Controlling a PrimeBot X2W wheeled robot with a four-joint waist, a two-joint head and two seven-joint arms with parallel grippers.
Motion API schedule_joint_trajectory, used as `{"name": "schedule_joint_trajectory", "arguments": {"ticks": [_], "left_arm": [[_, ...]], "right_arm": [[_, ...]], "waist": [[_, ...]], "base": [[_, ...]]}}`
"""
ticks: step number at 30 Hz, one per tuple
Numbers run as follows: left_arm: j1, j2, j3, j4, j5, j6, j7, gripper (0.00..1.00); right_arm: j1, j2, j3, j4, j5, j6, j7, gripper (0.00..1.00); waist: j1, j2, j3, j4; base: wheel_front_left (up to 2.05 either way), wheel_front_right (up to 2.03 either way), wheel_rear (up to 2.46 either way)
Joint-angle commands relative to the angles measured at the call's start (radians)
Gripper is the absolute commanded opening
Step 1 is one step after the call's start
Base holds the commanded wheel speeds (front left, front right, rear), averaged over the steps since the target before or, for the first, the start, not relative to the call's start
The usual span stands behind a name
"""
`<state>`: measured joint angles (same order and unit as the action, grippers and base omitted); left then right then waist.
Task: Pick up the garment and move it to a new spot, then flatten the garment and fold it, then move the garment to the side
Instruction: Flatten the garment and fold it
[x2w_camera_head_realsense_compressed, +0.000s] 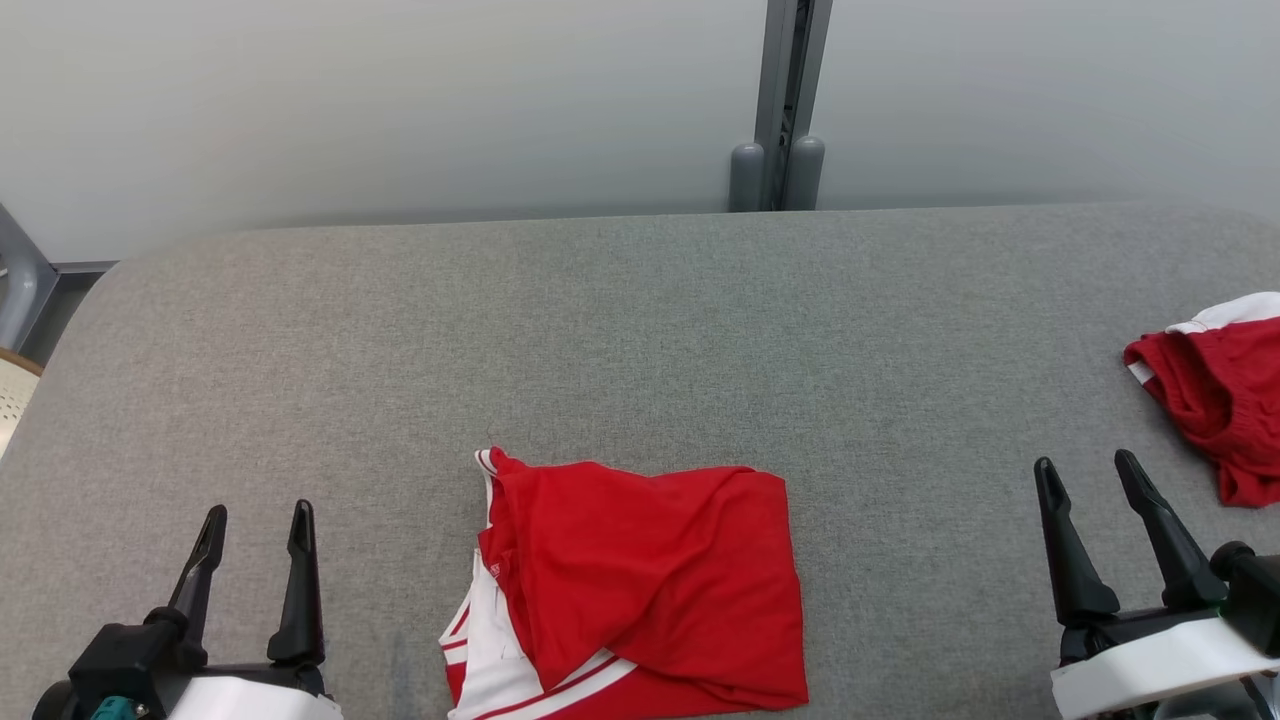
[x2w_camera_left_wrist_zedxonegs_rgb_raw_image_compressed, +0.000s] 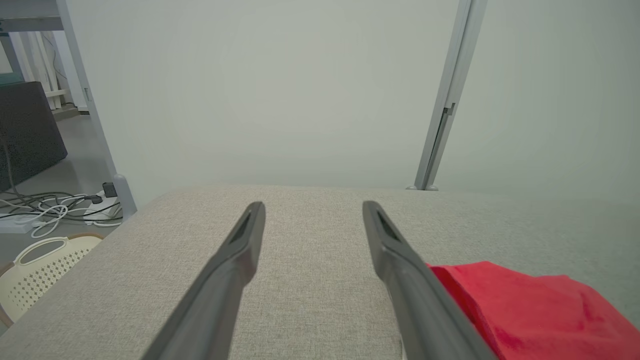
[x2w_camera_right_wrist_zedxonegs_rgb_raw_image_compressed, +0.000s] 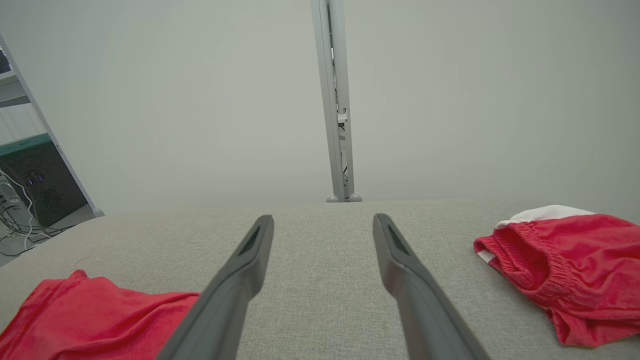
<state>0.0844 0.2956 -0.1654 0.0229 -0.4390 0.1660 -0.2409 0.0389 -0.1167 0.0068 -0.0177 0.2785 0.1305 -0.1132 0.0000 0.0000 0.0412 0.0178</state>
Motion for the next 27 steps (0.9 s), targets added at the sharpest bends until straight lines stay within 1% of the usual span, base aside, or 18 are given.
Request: {"name": "schedule_joint_trajectory", "arguments": {"ticks": [1,13,27], "left_arm": [[0.008,0.004,0.001,-0.003,0.000,0.005,0.000,1.00],[0.058,0.016,0.001,-0.017,-0.006,0.020,0.009,1.00],[0.120,0.040,0.000,-0.040,-0.010,0.040,0.038,1.00]], "right_arm": [[0.010,-0.003,-0.002,-0.004,-0.009,0.000,0.003,1.00],[0.034,-0.006,0.004,-0.015,-0.040,0.000,0.043,1.00],[0.094,-0.008,-0.020,-0.032,-0.076,0.000,0.074,1.00]], "waist": [[0.0000,0.0000,-0.002,0.000],[0.0000,0.0000,-0.055,-0.010],[0.0000,0.0000,-0.111,-0.029]], "base": [[0.00,0.00,0.00],[0.00,0.00,0.00],[0.00,0.00,0.00]]}}
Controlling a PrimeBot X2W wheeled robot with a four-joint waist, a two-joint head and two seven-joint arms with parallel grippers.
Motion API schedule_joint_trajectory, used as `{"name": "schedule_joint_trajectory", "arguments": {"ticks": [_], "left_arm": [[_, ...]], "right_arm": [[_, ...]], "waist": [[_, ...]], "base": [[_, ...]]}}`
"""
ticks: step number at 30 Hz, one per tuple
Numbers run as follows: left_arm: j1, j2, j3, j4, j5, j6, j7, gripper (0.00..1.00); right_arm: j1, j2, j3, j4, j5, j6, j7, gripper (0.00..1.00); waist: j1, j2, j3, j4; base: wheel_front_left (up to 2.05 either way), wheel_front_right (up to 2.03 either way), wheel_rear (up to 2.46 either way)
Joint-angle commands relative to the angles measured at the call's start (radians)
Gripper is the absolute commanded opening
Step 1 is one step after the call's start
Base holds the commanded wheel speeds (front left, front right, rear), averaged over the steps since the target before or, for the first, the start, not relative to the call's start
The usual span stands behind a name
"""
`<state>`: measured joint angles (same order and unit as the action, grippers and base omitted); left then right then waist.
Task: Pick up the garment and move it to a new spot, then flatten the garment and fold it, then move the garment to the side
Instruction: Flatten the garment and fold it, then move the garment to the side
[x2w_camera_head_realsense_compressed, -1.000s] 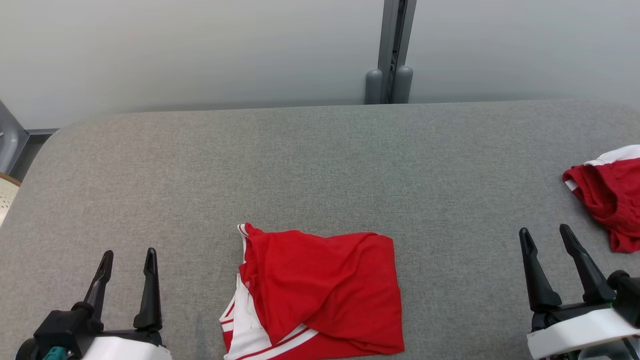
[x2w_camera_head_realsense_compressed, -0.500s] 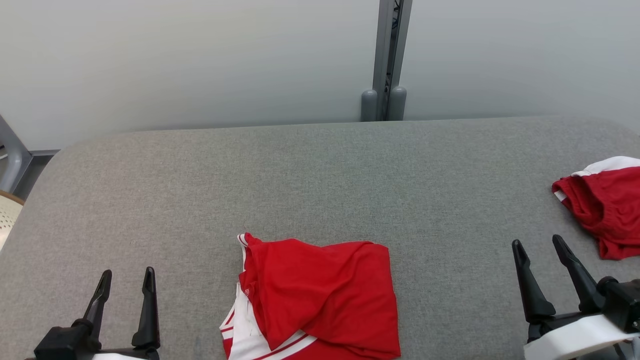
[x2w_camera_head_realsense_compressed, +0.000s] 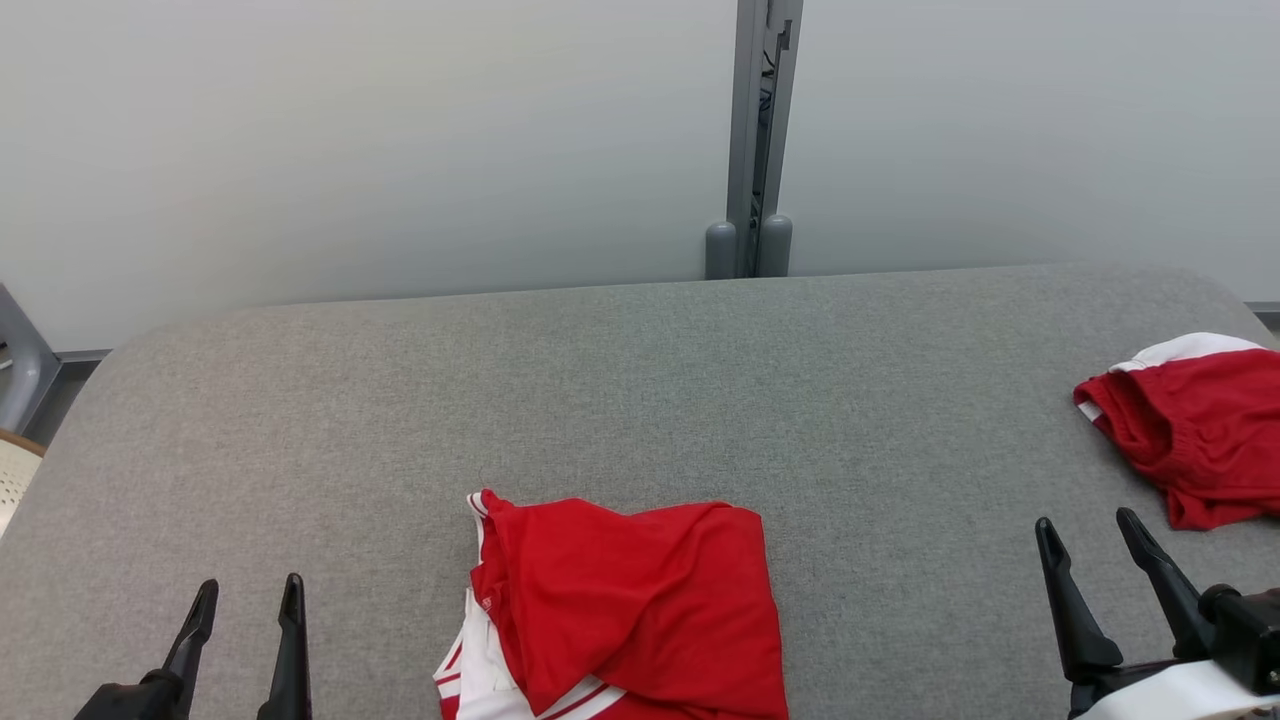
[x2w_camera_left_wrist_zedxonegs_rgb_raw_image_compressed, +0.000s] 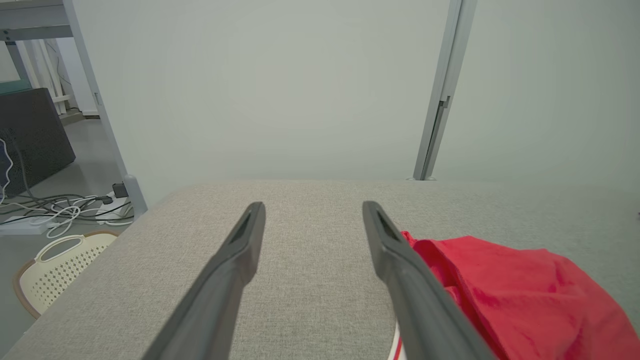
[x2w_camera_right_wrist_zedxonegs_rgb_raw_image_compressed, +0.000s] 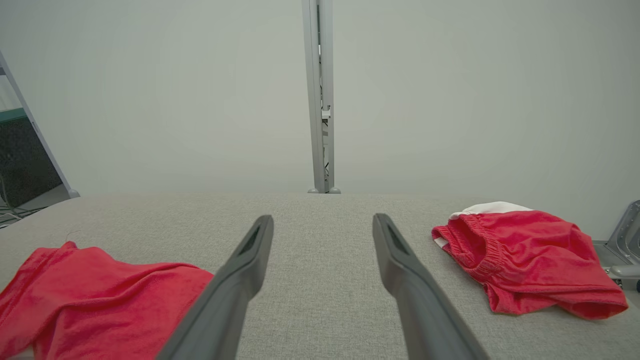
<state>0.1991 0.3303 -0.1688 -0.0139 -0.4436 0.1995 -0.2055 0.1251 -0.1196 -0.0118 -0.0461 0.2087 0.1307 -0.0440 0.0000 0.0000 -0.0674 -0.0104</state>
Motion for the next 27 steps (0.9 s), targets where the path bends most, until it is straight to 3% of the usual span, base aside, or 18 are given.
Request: {"name": "schedule_joint_trajectory", "arguments": {"ticks": [1,27], "left_arm": [[0.010,0.005,0.004,-0.004,-0.012,0.004,0.006,1.00],[-0.013,0.014,-0.023,0.001,-0.023,-0.004,0.022,1.00]], "right_arm": [[0.009,-0.004,-0.001,-0.003,-0.005,0.000,0.008,1.00],[-0.005,-0.008,-0.001,-0.007,0.009,0.000,0.022,1.00]], "waist": [[0.0000,0.0000,-0.004,-0.002],[0.0000,0.0000,-0.003,0.023]], "base": [[0.00,0.00,0.00],[0.00,0.00,0.00]]}}
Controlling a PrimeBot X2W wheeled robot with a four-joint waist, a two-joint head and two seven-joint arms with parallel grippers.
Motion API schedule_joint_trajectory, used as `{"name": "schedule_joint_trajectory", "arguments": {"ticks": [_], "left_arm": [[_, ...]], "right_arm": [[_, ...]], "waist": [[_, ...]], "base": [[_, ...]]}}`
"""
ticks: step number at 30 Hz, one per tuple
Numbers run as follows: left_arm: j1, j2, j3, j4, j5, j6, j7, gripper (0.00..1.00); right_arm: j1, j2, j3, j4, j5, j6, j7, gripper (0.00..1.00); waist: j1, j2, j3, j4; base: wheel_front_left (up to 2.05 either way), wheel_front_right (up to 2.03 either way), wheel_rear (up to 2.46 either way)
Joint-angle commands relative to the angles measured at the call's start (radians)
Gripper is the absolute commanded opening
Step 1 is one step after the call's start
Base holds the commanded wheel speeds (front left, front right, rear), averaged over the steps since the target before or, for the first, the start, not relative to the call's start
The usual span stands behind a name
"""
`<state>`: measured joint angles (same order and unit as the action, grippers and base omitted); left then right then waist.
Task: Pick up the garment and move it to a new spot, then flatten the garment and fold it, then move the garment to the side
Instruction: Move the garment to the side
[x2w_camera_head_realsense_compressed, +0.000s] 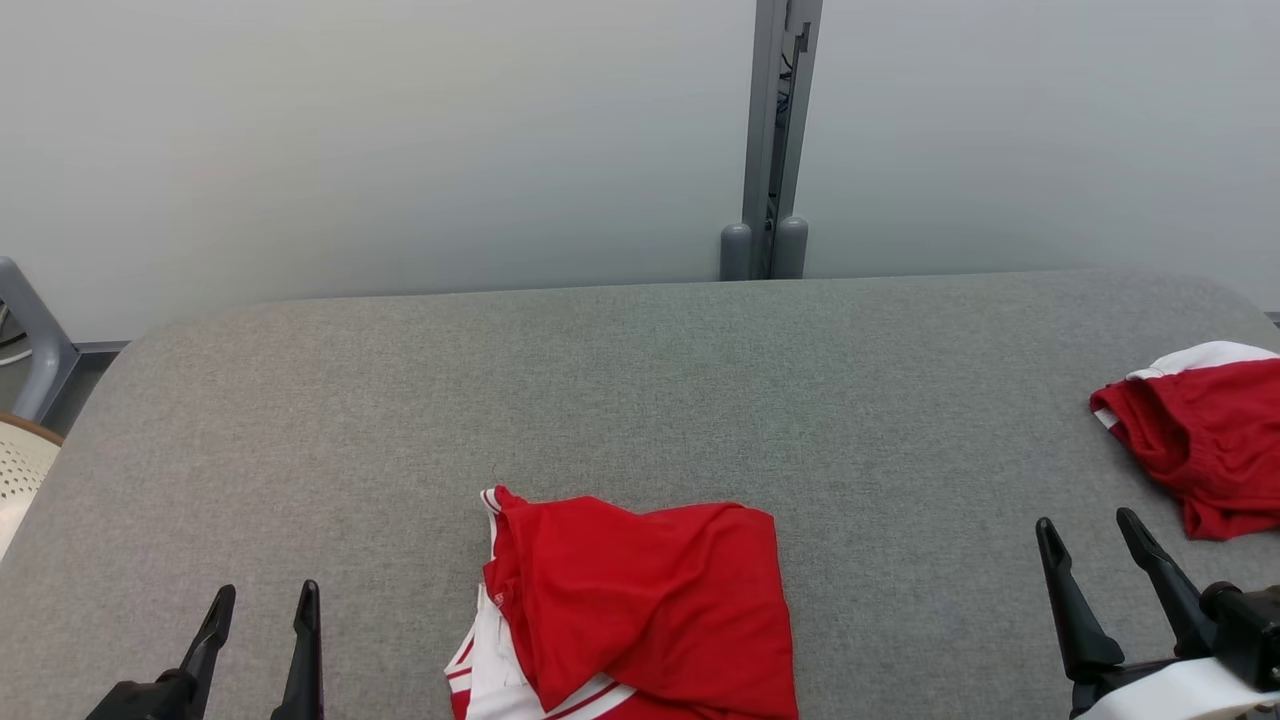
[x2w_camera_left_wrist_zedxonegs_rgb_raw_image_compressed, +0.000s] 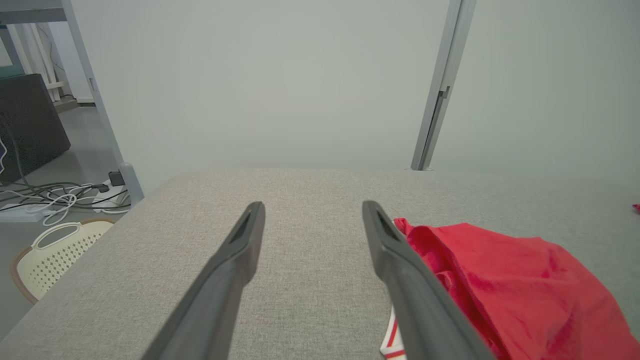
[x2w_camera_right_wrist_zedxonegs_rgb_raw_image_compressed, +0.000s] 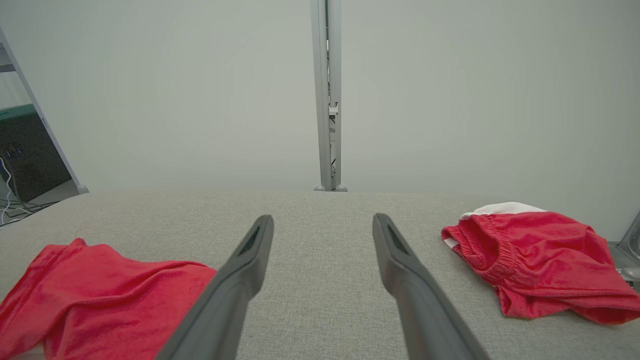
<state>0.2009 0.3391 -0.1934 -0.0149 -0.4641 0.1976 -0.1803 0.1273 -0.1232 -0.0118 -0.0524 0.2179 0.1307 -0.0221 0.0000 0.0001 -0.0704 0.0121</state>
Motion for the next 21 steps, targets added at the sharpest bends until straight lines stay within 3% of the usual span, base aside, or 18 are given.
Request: {"name": "schedule_joint_trajectory", "arguments": {"ticks": [1,7,13,21], "left_arm": [[-0.016,0.006,0.000,0.002,-0.003,-0.002,-0.003,1.00],[-0.037,0.010,-0.010,-0.003,-0.001,-0.011,0.002,1.00],[-0.096,0.010,-0.039,-0.007,0.017,-0.031,0.011,1.00],[-0.182,-0.007,-0.061,0.031,0.009,-0.066,-0.016,1.00]], "right_arm": [[-0.007,-0.004,-0.001,0.000,0.000,0.000,0.000,1.00],[0.000,0.001,-0.011,0.010,0.002,0.000,-0.003,1.00],[-0.016,0.008,-0.004,0.055,0.004,0.000,-0.009,1.00],[-0.095,0.024,0.098,0.258,0.023,0.000,-0.039,1.00]], "waist": [[0.0000,-0.0001,-0.001,0.002],[0.0000,-0.0001,0.006,0.027],[0.0000,-0.0001,0.035,0.098],[0.0000,-0.0001,0.093,0.207]], "base": [[0.00,0.00,0.00],[0.00,0.00,0.00],[0.00,0.00,0.00],[0.00,0.00,0.00]]}}
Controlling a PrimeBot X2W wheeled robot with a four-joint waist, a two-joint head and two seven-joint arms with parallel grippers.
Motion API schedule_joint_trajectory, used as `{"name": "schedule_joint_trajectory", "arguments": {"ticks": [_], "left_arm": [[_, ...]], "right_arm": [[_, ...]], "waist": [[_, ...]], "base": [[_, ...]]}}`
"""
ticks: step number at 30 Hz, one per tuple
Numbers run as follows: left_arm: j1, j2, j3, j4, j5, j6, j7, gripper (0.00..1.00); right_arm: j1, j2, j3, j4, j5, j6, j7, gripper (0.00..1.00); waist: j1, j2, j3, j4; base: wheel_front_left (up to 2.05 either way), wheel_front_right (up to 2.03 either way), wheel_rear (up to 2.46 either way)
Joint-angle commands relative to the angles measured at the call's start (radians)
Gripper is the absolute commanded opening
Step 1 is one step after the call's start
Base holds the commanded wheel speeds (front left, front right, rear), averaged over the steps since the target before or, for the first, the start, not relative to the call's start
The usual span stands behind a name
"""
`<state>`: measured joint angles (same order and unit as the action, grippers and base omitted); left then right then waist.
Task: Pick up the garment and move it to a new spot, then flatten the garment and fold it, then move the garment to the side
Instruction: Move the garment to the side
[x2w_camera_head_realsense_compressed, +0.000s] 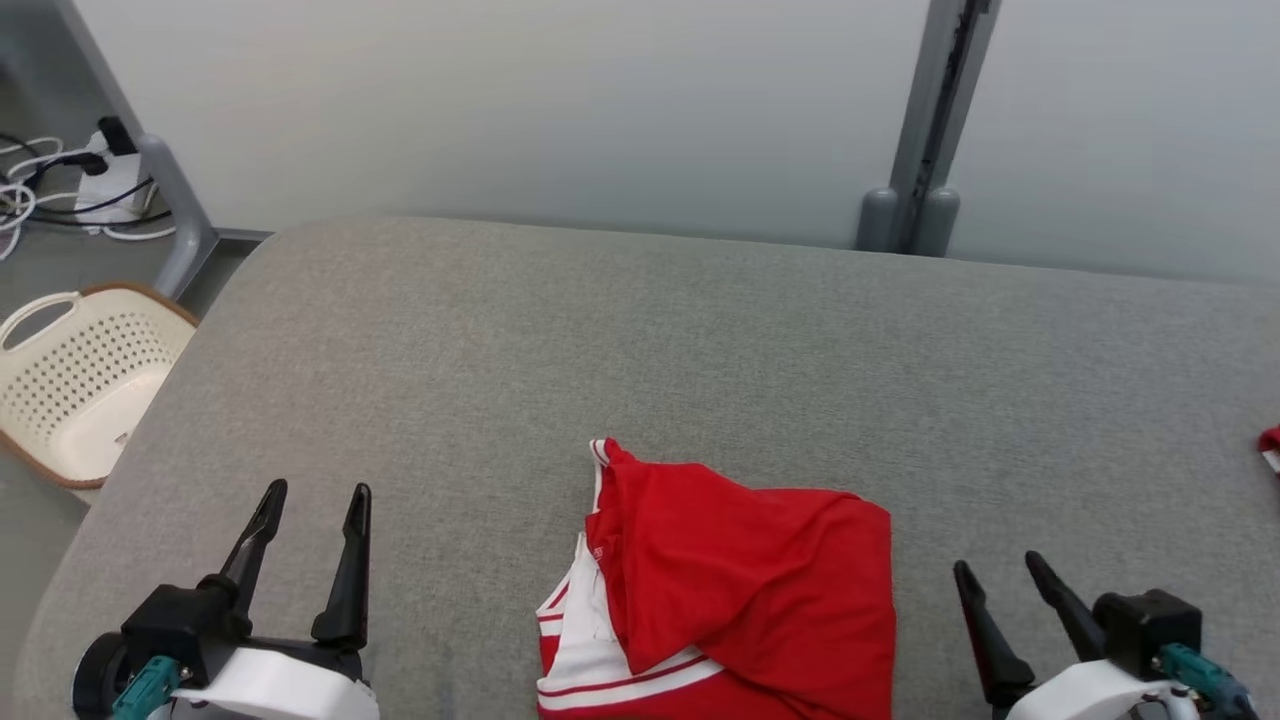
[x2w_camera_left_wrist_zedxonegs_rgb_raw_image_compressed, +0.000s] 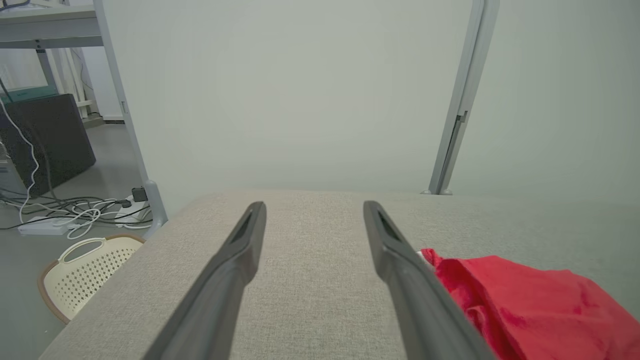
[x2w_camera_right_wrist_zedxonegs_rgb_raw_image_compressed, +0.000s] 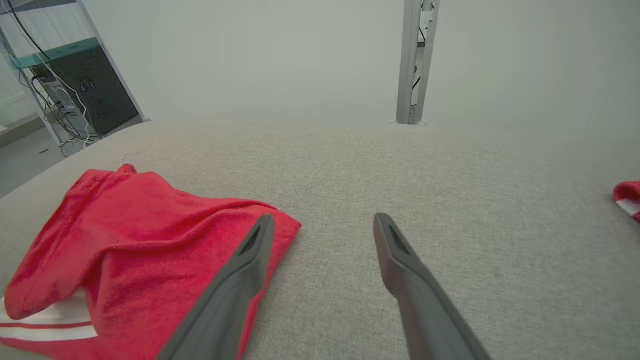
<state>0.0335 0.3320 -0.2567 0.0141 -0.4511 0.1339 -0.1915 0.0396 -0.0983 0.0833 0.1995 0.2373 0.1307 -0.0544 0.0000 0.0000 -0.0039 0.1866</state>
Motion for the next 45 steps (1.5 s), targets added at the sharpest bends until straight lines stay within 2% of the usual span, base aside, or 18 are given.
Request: {"name": "schedule_joint_trajectory", "arguments": {"ticks": [1,8,13,14,15,19,23,28,34,37,41,45], "left_arm": [[-0.024,-0.004,-0.003,0.012,-0.004,-0.008,-0.009,1.00],[-0.062,-0.019,-0.021,0.049,0.003,-0.022,-0.027,1.00],[-0.070,-0.020,-0.021,0.056,0.002,-0.025,-0.035,1.00],[-0.071,-0.020,-0.021,0.058,0.002,-0.026,-0.037,1.00],[-0.070,-0.019,-0.020,0.059,0.002,-0.025,-0.038,1.00],[-0.076,-0.018,-0.018,0.064,0.001,-0.025,-0.043,1.00],[-0.073,-0.018,-0.013,0.059,0.003,-0.021,-0.048,1.00],[-0.058,-0.017,0.000,0.040,0.004,-0.012,-0.057,1.00],[-0.067,-0.010,0.021,0.007,0.012,-0.011,-0.067,1.00],[-0.085,-0.002,0.022,-0.020,0.023,-0.012,-0.067,1.00],[-0.112,0.022,0.024,-0.066,0.039,-0.009,-0.054,1.00],[-0.174,0.042,0.011,-0.102,0.056,-0.027,-0.030,1.00]], "right_arm": [[-0.019,0.001,0.019,0.041,0.007,0.000,-0.014,1.00],[-0.098,0.025,0.102,0.297,0.072,0.000,-0.048,1.00],[-0.142,0.036,0.126,0.439,0.127,0.000,-0.006,1.00],[-0.150,0.039,0.134,0.475,0.144,0.000,0.015,0.45],[-0.158,0.041,0.145,0.499,0.161,0.000,0.027,0.00],[-0.195,0.045,0.200,0.525,0.192,0.000,0.012,0.00],[-0.235,-0.011,0.247,0.500,0.157,-0.001,-0.024,0.00],[-0.288,-0.109,0.278,0.403,0.072,-0.001,-0.067,0.00],[-0.337,-0.234,0.254,0.239,0.026,0.000,-0.040,0.00],[-0.360,-0.268,0.224,0.179,0.029,0.000,-0.007,0.00],[-0.439,-0.281,0.220,0.147,0.055,0.000,0.012,0.00],[-0.561,-0.280,0.210,0.175,0.080,0.000,0.003,0.00]], "waist": [[0.0000,0.0000,0.031,0.046],[0.0000,0.0000,0.046,0.102],[0.0000,0.0000,0.055,0.108],[0.0000,0.0000,0.057,0.108],[0.0000,0.0000,0.059,0.107],[0.0000,0.0000,0.066,0.093],[0.0000,0.0000,0.075,0.053],[0.0000,0.0000,0.093,-0.051],[0.0000,0.0000,0.123,-0.217],[0.0000,0.0000,0.144,-0.295],[0.0000,0.0000,0.195,-0.387],[0.0000,0.0000,0.276,-0.426]], "base": [[0.00,0.00,0.00],[0.00,0.00,0.00],[0.00,0.00,0.00],[0.00,0.00,0.00],[0.00,0.00,0.00],[0.00,0.00,0.00],[0.00,0.00,0.00],[0.00,0.00,0.00],[0.00,0.00,0.00],[0.00,0.00,0.00],[0.00,0.00,0.00],[0.00,0.00,0.00]]}}
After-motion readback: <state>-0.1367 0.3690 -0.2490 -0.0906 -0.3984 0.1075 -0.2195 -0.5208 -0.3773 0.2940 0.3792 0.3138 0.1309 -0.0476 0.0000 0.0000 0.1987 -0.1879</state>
